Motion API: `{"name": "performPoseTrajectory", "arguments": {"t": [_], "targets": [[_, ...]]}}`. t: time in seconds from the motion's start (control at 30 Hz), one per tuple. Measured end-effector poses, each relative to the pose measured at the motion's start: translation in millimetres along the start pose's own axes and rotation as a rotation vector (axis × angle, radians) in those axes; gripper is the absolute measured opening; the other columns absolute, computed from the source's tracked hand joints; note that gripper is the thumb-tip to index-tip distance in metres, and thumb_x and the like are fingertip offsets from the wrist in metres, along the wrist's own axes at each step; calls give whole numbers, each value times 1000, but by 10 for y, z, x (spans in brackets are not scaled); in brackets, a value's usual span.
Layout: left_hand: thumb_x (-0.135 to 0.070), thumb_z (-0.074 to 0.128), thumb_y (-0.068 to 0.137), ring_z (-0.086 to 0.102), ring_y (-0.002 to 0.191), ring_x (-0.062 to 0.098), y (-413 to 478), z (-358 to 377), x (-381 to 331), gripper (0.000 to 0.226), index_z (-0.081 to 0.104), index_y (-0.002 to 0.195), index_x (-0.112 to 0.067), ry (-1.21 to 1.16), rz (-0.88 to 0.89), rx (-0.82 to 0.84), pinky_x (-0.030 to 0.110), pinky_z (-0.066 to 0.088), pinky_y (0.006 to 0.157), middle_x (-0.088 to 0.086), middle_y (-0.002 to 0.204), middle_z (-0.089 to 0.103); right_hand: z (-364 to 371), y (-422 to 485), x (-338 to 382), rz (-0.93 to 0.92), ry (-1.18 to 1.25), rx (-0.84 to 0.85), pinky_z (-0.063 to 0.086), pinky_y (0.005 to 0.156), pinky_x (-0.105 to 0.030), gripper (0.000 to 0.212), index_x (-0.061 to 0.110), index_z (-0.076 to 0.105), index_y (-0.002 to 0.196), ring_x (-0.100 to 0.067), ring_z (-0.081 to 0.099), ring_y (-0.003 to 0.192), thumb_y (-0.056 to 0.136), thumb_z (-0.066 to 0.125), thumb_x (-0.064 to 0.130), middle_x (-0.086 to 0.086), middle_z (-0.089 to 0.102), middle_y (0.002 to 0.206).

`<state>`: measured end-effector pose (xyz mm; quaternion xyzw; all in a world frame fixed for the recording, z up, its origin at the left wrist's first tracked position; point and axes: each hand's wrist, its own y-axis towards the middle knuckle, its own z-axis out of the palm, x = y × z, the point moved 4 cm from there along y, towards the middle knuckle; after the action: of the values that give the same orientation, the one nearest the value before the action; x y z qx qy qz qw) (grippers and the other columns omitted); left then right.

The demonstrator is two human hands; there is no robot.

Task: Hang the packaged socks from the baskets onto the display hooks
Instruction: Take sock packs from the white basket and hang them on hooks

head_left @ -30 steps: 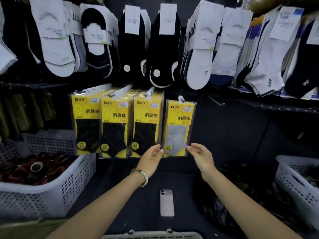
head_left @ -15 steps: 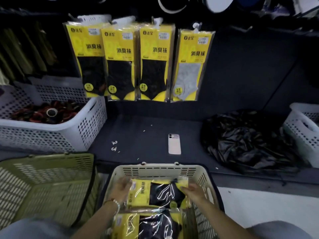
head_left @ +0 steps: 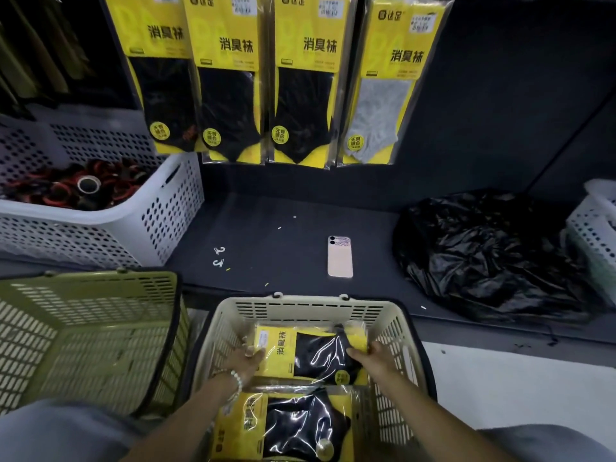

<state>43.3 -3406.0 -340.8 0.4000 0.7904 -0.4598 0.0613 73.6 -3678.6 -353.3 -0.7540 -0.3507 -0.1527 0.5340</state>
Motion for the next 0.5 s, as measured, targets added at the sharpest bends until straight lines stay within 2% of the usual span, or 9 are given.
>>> {"name": "performPoseTrajectory", "arguments": {"t": [0.07,0.13,0.2,0.3,0.33,0.4,0.43,0.5], "targets": [[-39,42,96,49,121,29,1,-10,-12,47,51,124,-3,-62,-5,-16,32,38,95,16,131,53,-19,-14,88,-27,46,-4,44,94,-33,64,5,52,128,-30,56,118,75,79,29,-13,59,128],[-39,47,94,52,117,30,2,-40,-12,47,54,121,0,-185,-30,-42,33,40,93,18,127,56,-5,-48,218,-58,132,90,45,93,-31,69,11,55,124,-28,59,113,65,84,35,-11,62,125],[-41,50,92,52,117,31,-22,-116,-31,51,51,123,0,-267,-55,-83,35,41,93,19,129,54,14,-119,379,-98,209,191,46,101,-39,82,12,54,127,-27,62,110,57,87,39,-12,64,122],[-37,54,91,55,113,34,-34,-304,-147,52,47,131,-4,-424,-10,-141,38,44,92,20,130,53,-25,-255,639,-179,293,211,49,98,-43,90,16,53,123,-23,68,98,46,86,48,-4,71,107],[-33,57,90,57,109,33,-48,-397,-213,45,52,126,-5,-498,38,-181,39,46,91,19,125,57,-61,-295,723,-200,332,204,50,96,-43,90,16,55,123,-23,69,96,45,86,49,-4,72,106],[-28,64,86,60,104,30,-89,-624,-336,25,63,104,-11,-611,117,-285,34,46,88,13,111,64,-160,-382,889,-236,460,191,51,96,-46,86,14,57,124,-27,69,98,50,87,44,-9,72,109],[-27,67,84,61,101,29,-121,-731,-397,19,64,96,-13,-730,143,-315,32,46,86,10,106,66,-209,-436,972,-258,527,199,50,97,-47,84,14,58,124,-28,69,100,50,88,43,-10,72,109],[-25,70,80,65,94,23,-227,-857,-595,26,63,102,-12,-1098,168,-194,35,51,81,9,105,67,-277,-553,1123,-296,634,236,48,99,-48,80,15,61,123,-30,66,107,53,88,43,-10,70,113]]}}
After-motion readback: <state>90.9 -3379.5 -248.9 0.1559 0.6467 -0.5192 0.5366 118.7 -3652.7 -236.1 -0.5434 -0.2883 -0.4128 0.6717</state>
